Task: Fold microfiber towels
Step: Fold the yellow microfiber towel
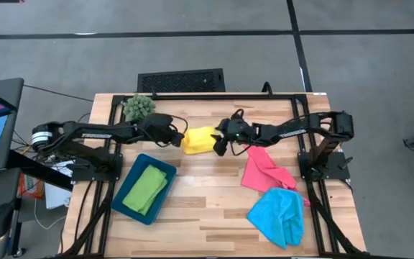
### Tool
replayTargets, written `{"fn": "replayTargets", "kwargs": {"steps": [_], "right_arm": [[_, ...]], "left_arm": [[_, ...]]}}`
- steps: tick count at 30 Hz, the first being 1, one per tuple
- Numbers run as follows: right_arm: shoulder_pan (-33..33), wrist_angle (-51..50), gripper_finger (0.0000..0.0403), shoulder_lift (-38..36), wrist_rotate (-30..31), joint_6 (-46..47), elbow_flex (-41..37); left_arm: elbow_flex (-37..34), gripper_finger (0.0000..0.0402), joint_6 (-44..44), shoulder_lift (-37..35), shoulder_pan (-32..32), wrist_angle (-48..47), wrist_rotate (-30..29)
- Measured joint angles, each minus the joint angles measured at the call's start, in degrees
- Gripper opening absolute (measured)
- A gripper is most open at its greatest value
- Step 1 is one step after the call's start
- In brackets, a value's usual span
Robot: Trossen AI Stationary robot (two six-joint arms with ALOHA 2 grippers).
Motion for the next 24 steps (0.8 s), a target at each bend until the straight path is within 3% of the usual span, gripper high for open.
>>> {"fn": "replayTargets", "kwargs": {"steps": [3, 8, 18, 21, 24], "right_arm": [[0.23, 5.13, 0.0184, 2.09, -0.68, 2.48, -1.89], [1.04, 10.74, 0.0157, 7.21, -0.78, 2.71, -1.59], [1.89, 12.46, 0.0129, 11.83, -2.16, 3.41, -1.17], [2.34, 12.33, 0.0127, 11.83, -2.31, 3.41, -1.14], [2.26, 12.15, 0.0128, 11.58, -2.26, 3.43, -1.14]], "left_arm": [[0.21, 0.0000, -0.44, -1.43, -1.75, 8.76, -2.75], [5.10, 0.0000, 1.21, 4.37, -4.21, 8.23, -4.31], [22.90, 0.0000, 12.75, 22.63, -5.97, -14.15, -2.32], [26.99, 0.0000, 15.97, 25.73, -6.95, -25.02, -4.65], [27.78, 0.0000, 16.63, 27.15, -7.85, -28.63, -7.03]]}}
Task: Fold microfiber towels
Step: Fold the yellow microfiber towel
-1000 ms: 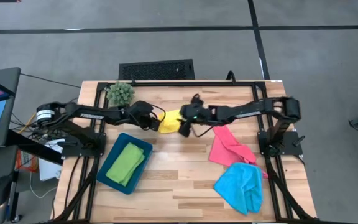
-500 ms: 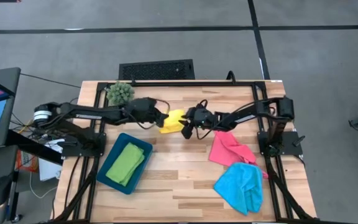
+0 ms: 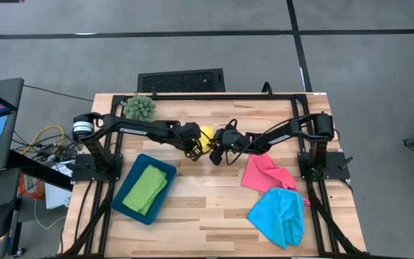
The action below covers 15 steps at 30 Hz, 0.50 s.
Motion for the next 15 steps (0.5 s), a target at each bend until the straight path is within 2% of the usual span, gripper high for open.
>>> {"fn": "replayTargets", "kwargs": {"steps": [8, 11, 15], "right_arm": [[-0.15, 0.52, 0.0127, -1.26, 0.05, 1.74, 0.07], [-1.17, -0.74, 0.0132, -1.17, -1.25, 8.00, 0.00], [-3.04, -1.91, 0.0161, -1.41, -8.27, 17.70, 0.00]], "left_arm": [[-3.20, 0.0000, -2.50, 0.09, -1.13, -1.83, -3.09], [-4.80, 0.0000, -3.37, 0.09, -1.21, -1.75, -3.24], [-6.77, 0.0000, -5.05, 0.09, -1.43, -0.46, -3.15]]}}
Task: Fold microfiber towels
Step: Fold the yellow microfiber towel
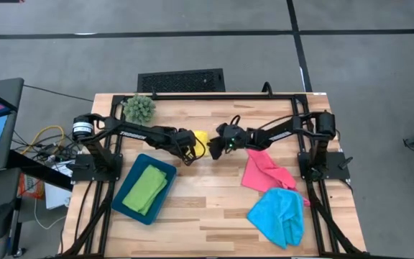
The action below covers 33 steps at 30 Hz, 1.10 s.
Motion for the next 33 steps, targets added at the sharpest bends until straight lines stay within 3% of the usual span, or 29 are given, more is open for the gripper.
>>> {"fn": "replayTargets", "kwargs": {"steps": [5, 11, 15, 18, 22, 28, 33], "right_arm": [[-1.98, -1.70, 0.0214, -0.80, -6.01, 9.75, -0.02], [-1.79, -2.71, 0.0239, -0.14, -3.85, 10.82, -0.11], [-2.42, -1.48, 0.0236, -0.16, -3.16, 10.82, 0.00], [-3.03, -0.64, 0.0232, -0.16, -3.21, 10.84, 0.00], [-3.37, -0.79, 0.0226, -0.16, -3.79, 10.99, 0.00], [-3.39, -0.86, 0.0225, -0.16, -5.08, 11.31, 0.00], [-3.32, -2.35, 0.0225, -0.18, -4.44, 10.88, 0.00]], "left_arm": [[-0.61, 0.0000, -0.63, -0.05, 0.03, 1.53, 0.07], [0.55, 0.0000, -3.15, -6.75, 0.03, -0.59, 2.24], [1.62, 0.0000, -5.57, -14.57, 0.03, -0.57, -3.71], [0.69, 0.0000, -5.60, -16.86, 0.26, 5.90, -8.44], [-1.69, 0.0000, -5.12, -13.16, 1.13, 15.60, -5.04], [-2.05, 0.0000, -4.63, -4.85, 0.85, 14.74, 0.90], [-2.05, 0.0000, -6.24, 0.06, 0.82, 12.50, -0.25]]}}
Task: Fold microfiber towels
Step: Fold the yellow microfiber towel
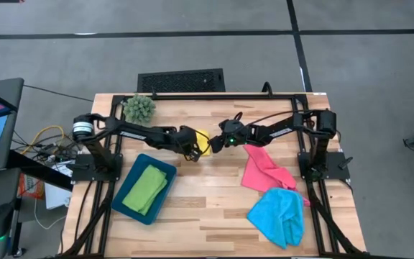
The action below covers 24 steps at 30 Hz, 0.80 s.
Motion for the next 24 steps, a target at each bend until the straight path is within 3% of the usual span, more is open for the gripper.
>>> {"fn": "replayTargets", "kwargs": {"steps": [10, 15, 21, 24], "right_arm": [[0.94, 4.73, 0.0209, -4.75, -3.16, -0.08, 0.09], [0.70, 5.88, 0.0137, -0.80, -3.04, -0.06, -0.05], [0.78, 15.16, 0.0034, 6.06, -3.85, 2.66, 0.03], [0.63, 16.06, 0.0009, 8.25, -3.56, 2.75, 0.55]], "left_arm": [[0.09, 0.0000, -1.09, 1.54, 0.38, -0.63, -0.66], [0.06, 0.0000, -1.28, 1.54, 0.39, -0.34, -0.68], [0.04, 0.0000, -1.13, 1.54, 0.40, 2.01, 0.87], [0.03, 0.0000, -1.60, 0.84, 0.40, 1.49, 1.18]]}}
